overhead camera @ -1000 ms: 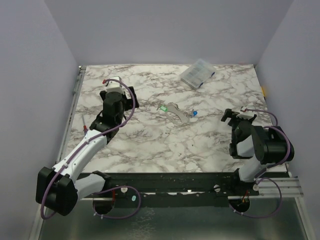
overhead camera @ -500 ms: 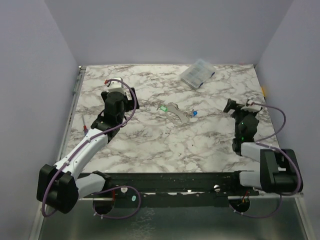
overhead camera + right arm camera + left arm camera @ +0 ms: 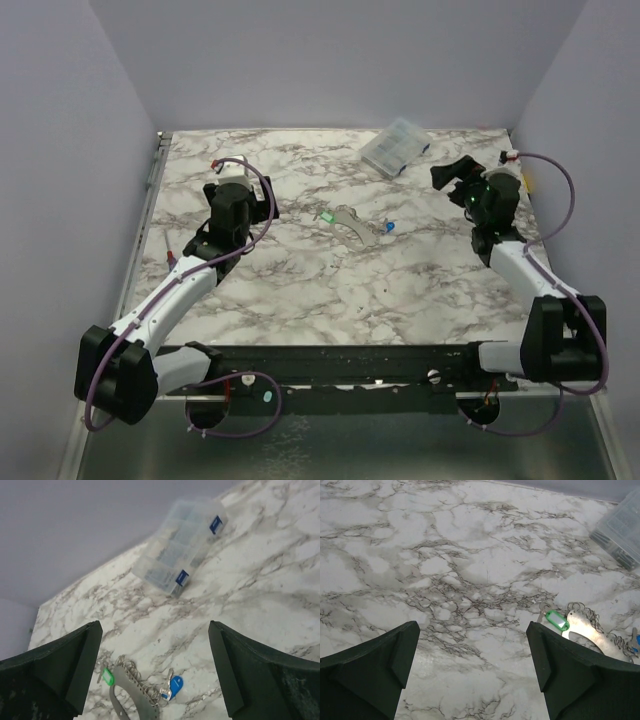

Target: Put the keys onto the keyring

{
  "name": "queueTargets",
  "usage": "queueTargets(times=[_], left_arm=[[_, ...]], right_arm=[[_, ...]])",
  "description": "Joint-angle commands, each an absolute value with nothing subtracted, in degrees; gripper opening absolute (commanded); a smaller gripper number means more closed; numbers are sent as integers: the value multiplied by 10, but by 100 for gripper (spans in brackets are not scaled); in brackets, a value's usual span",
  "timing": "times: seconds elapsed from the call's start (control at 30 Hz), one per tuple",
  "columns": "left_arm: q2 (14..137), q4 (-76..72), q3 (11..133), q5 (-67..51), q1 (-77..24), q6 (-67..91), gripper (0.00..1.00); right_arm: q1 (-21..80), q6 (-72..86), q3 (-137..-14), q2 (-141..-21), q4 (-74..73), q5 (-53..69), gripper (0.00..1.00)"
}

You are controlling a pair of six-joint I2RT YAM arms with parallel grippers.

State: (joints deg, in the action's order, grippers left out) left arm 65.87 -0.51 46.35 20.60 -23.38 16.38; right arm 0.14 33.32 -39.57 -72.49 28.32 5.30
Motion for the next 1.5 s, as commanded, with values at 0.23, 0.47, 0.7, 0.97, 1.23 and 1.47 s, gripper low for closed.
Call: queueTargets(times=[0.23,0.47,0.7,0.97,1.23,1.47], left_arm=[[664,-1,471,180,-236,149,98],[662,-1,471,172,-236,148,95],[656,-1,471,169,-236,146,92],[651,-1,471,163,-236,148,90],[646,-1,471,165,-236,148,90],[644,-1,472,163,-235,148,90]], right_arm=[[109,392,-622,-914,-107,-41,98],[180,416,-689,-981,-171,-81,89],[229,430,-752,-1060,-218,-100,71],[254,430,-774,-1102,-223,-101,58],[264,428,-775,-1121,-229,-105,46],[269,425,-771,-1128,-233,-106,33]])
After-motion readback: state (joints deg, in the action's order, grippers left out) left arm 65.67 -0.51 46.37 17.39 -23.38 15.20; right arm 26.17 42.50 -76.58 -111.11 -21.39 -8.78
